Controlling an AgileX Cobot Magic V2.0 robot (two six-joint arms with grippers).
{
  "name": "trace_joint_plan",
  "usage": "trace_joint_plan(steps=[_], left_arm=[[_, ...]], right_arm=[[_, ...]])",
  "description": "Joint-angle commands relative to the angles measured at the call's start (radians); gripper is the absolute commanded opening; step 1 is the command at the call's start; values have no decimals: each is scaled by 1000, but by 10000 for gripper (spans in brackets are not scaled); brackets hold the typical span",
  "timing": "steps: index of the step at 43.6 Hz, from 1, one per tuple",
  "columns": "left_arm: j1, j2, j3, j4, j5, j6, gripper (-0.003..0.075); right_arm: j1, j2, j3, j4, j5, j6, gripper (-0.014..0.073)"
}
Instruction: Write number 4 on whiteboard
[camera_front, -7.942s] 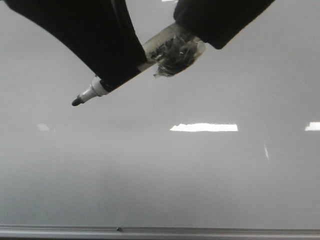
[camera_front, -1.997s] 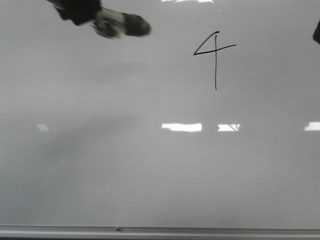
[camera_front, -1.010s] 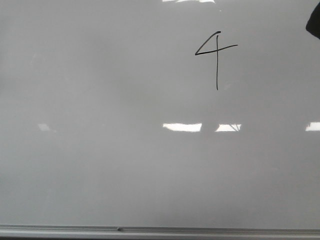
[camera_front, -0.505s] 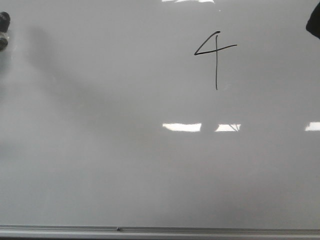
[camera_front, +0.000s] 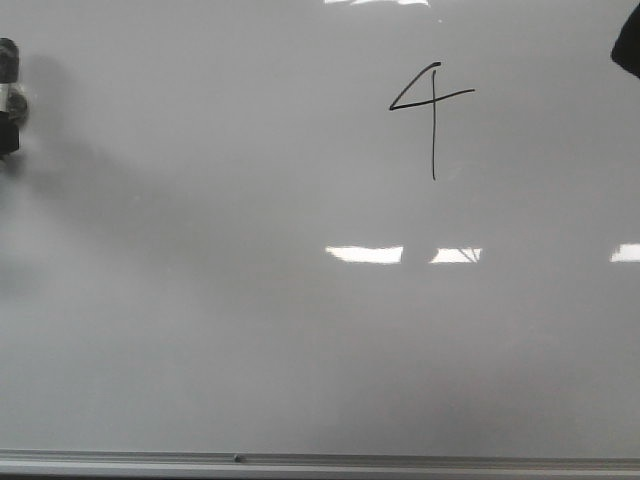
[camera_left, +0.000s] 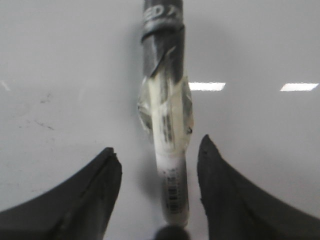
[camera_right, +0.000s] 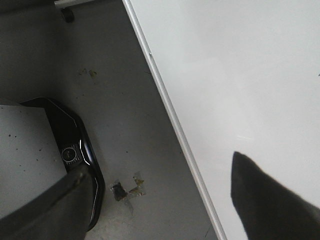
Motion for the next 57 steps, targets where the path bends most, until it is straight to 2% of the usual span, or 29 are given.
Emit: trace_joint_plan(steps=[1, 7, 13, 23, 30, 36, 46, 52, 57], left_arm=[[4, -62, -25, -14, -30, 1, 428], [4, -153, -33, 21, 84, 1, 428], [-11, -259, -87, 66, 347, -1, 428], [-105, -454, -274, 66, 889, -1, 428], [-209, -578, -386, 73, 1203, 1, 428], [-301, -677, -467, 66, 1415, 1, 428], [-452, -836, -502, 26, 1721, 1, 428], [-487, -906, -502, 24, 1848, 1, 428], [-489, -938, -502, 16, 1893, 1, 426]], right_arm=[[0, -14, -31, 29, -48, 4, 589], [0, -14, -31, 29, -75, 58, 589], [0, -14, -59, -8, -80, 155, 589], [-2, -19, -149, -248, -22, 592, 589], [-2, -92, -154, -341, 3, 783, 589], [-2, -193, -154, -343, 0, 842, 589], [-2, -345, -140, -343, 86, 844, 589], [-2, -423, -93, -344, 102, 843, 589], [-2, -469, -52, -344, 93, 841, 589]])
